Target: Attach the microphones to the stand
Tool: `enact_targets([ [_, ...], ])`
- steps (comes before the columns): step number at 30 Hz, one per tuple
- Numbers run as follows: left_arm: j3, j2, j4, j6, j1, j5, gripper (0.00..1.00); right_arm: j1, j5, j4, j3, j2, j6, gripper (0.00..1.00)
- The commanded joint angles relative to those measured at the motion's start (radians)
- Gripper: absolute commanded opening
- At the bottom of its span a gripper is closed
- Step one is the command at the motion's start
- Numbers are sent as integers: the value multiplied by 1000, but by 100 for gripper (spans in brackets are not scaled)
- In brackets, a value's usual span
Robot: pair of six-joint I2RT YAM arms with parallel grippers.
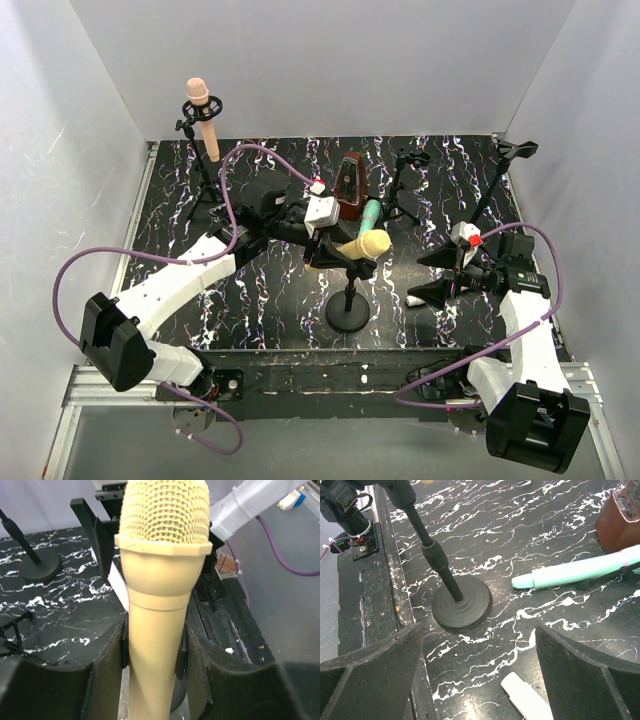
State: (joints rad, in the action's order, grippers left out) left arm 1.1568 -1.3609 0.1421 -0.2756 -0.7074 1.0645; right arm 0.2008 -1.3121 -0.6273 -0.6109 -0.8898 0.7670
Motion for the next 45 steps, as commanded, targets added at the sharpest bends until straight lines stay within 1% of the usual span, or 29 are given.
enact_targets([
  [1,20,8,19,-11,-4,12,23,5,-24,0,-4,11,18,98],
  [3,24,14,28,-11,-4,-1,8,6,-26,0,-4,11,17,98],
  [4,27,22,34,-11,-4,-15,4,6,-24,0,-3,11,17,98],
  [7,34,55,68,-37,-4,-101,0,8,-24,-3,-3,12,20,98],
  [9,29,95,85,-59,-3,-191,0,8,-24,-5,-4,15,21,98],
  [13,50,170,178,-140,20,-398,0,9,-27,-11,-6,12,28,98],
  [16,72,212,238,-180,72,-504,0,9,-30,-14,-9,11,31,98],
  [20,86,235,296,-209,153,-593,0,9,-33,-18,-12,8,38,98],
  [22,84,235,309,-206,219,-636,0,9,-32,-18,-10,8,38,98],
  [24,78,233,310,-198,273,-711,0,9,-33,-22,-12,9,40,98],
  [27,55,240,278,-165,371,-768,0,9,-32,-23,-12,12,41,98],
  [29,29,255,219,-149,407,-828,0,11,-32,-25,-12,11,45,98],
  [35,0,246,104,-91,534,-940,0,9,-35,-48,-18,6,69,98],
  [39,12,218,68,-79,580,-985,0,9,-33,-52,-20,11,75,98],
  [42,23,197,51,-76,595,-992,0,9,-33,-57,-21,12,84,98],
  [45,-2,189,14,-45,615,-988,0,9,-32,-74,-26,9,98,98],
])
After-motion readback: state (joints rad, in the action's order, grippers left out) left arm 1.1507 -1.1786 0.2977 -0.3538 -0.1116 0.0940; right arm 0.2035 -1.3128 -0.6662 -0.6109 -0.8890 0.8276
